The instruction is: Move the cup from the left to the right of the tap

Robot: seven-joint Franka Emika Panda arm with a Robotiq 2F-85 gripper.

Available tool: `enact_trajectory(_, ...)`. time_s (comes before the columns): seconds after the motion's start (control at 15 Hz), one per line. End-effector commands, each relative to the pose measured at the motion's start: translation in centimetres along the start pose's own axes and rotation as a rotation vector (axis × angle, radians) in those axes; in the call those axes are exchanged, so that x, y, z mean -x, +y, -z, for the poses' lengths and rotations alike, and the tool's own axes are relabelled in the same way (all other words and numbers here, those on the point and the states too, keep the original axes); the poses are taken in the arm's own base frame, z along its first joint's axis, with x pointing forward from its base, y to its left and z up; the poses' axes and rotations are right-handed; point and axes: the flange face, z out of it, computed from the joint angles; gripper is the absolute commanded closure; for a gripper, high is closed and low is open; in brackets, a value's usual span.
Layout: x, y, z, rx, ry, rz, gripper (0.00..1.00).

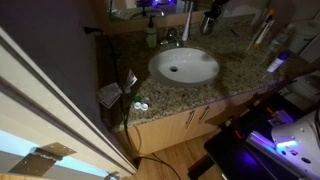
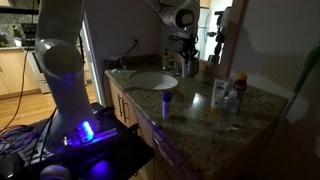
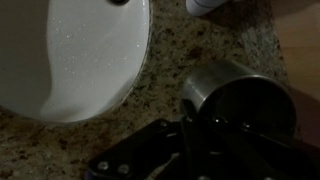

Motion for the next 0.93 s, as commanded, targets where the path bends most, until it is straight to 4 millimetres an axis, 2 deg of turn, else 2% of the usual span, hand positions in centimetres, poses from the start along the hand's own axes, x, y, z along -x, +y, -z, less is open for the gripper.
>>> enact_trajectory(0.0, 1.4, -1.6, -2.5, -0.024, -0.016, -0.066, 0.99)
enact_trajectory(0.33, 1.3, -2.2, -6.6, 0.008, 0.019, -0.132, 0.99)
enact_trajectory(0.47, 1.0, -2.4, -7.2, 0.012, 0.034, -0.159, 0.99)
enact_trajectory(0.53, 1.0, -2.5, -7.0, 0.014, 0.031, -0.168, 0.79)
enact_trajectory(0.6, 1.1, -2.4, -6.7, 0.024, 0.025, -0.165, 0.68)
enact_trajectory(0.67, 1.1, -2.3, -6.4, 0.019, 0.026, -0.166, 0.63)
enact_trajectory(0.87, 1.7, -1.8, -3.6, -0.038, -0.003, -0.158, 0.41)
